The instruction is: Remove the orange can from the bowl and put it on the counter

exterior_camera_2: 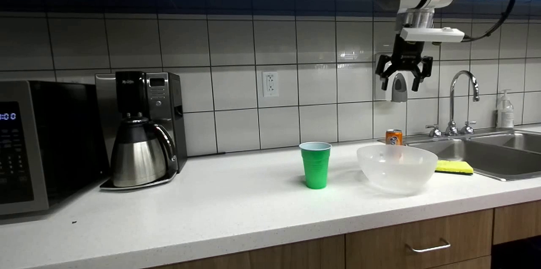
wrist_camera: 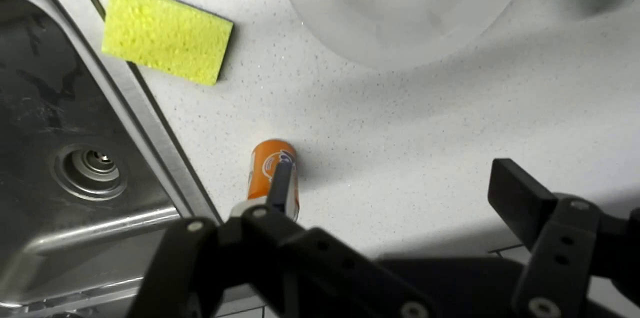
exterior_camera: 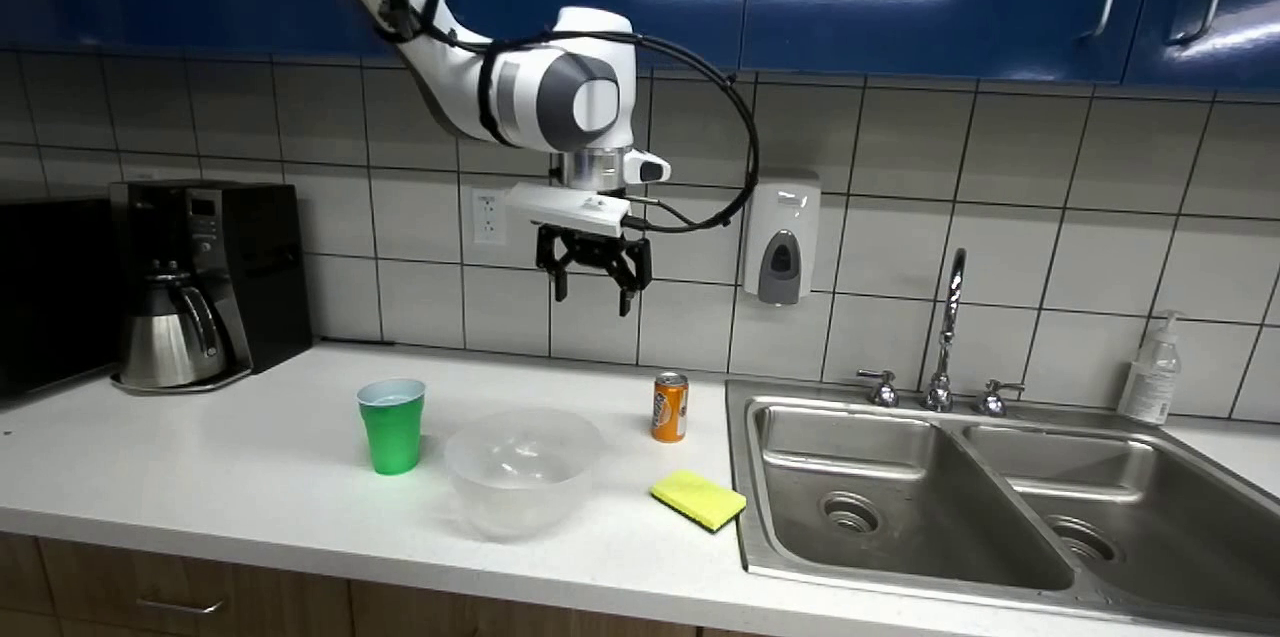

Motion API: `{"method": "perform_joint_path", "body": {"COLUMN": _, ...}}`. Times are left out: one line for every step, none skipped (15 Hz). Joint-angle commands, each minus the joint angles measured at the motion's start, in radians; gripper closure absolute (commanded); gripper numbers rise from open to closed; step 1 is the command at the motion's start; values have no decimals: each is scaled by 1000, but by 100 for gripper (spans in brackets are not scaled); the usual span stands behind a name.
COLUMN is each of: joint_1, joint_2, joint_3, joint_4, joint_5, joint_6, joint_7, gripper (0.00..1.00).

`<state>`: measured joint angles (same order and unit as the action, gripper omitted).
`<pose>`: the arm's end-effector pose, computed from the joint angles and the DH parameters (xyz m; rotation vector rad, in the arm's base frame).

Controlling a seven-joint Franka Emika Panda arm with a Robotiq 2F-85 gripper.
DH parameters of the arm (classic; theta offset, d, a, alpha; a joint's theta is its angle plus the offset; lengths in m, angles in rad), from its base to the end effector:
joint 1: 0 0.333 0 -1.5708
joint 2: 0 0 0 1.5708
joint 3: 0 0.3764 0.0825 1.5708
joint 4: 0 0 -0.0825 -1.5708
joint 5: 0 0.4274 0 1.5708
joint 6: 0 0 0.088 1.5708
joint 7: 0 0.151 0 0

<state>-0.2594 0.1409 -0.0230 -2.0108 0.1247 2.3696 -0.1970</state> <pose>0.6314 -0.1774 0.4004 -3.0713 0.2535 -0.3616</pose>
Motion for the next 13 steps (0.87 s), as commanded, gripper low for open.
{"method": "perform_joint_path", "body": {"joint_1": 46, "joint_2": -221, "joint_3": -35, "joint_4": -181, "joint_5": 13, "joint_6": -65, "joint_7": -6, "gripper": 0}}
{"method": "perform_joint_path", "body": {"joint_1": 58, "joint_2": -265, "joint_3": -40, "joint_4": -208, "joint_5": 11, "joint_6": -90, "joint_7": -2, "gripper": 0}}
{"method": "perform_joint_path", "body": {"joint_1": 74, "joint_2": -320, "joint_3": -44, "joint_4": -246, "joint_5": 12, "joint_6": -120, "joint_7": 5, "gripper": 0}}
{"method": "perform_joint_path", "body": {"joint_1": 88, "joint_2": -367, "joint_3": -44, "joint_4": -274, "joint_5": 5, "joint_6": -148, "joint_7": 21, "gripper": 0}}
{"method": "perform_joint_path", "body": {"joint_1": 102, "joint_2": -413, "joint_3": -45, "joint_4": -301, "joint_5": -3, "joint_6": -176, "joint_7": 36, "gripper": 0}}
{"method": "perform_joint_path", "body": {"joint_1": 115, "joint_2": -461, "joint_3": -42, "joint_4": -327, "joint_5": -8, "joint_6": -208, "joint_7": 52, "gripper": 0}}
{"method": "perform_joint_path", "body": {"joint_1": 127, "joint_2": -505, "joint_3": -41, "joint_4": -348, "joint_5": -6, "joint_6": -243, "joint_7": 64, "gripper": 0}}
{"method": "perform_joint_path", "body": {"joint_1": 139, "joint_2": -546, "joint_3": -39, "joint_4": -365, "joint_5": -3, "joint_6": -275, "joint_7": 80, "gripper": 0}}
{"method": "perform_joint_path", "body": {"joint_1": 141, "joint_2": -437, "joint_3": -56, "joint_4": -297, "joint_5": -9, "joint_6": -228, "joint_7": 49, "gripper": 0}}
{"method": "perform_joint_path", "body": {"joint_1": 150, "joint_2": -477, "joint_3": -54, "joint_4": -318, "joint_5": -10, "joint_6": -249, "joint_7": 59, "gripper": 0}}
{"method": "perform_joint_path", "body": {"joint_1": 155, "joint_2": -507, "joint_3": -53, "joint_4": -335, "joint_5": -10, "joint_6": -260, "joint_7": 66, "gripper": 0}}
{"method": "perform_joint_path", "body": {"joint_1": 157, "joint_2": -525, "joint_3": -53, "joint_4": -346, "joint_5": -10, "joint_6": -262, "joint_7": 68, "gripper": 0}}
{"method": "perform_joint_path", "body": {"joint_1": 156, "joint_2": -533, "joint_3": -54, "joint_4": -353, "joint_5": -11, "joint_6": -262, "joint_7": 68, "gripper": 0}}
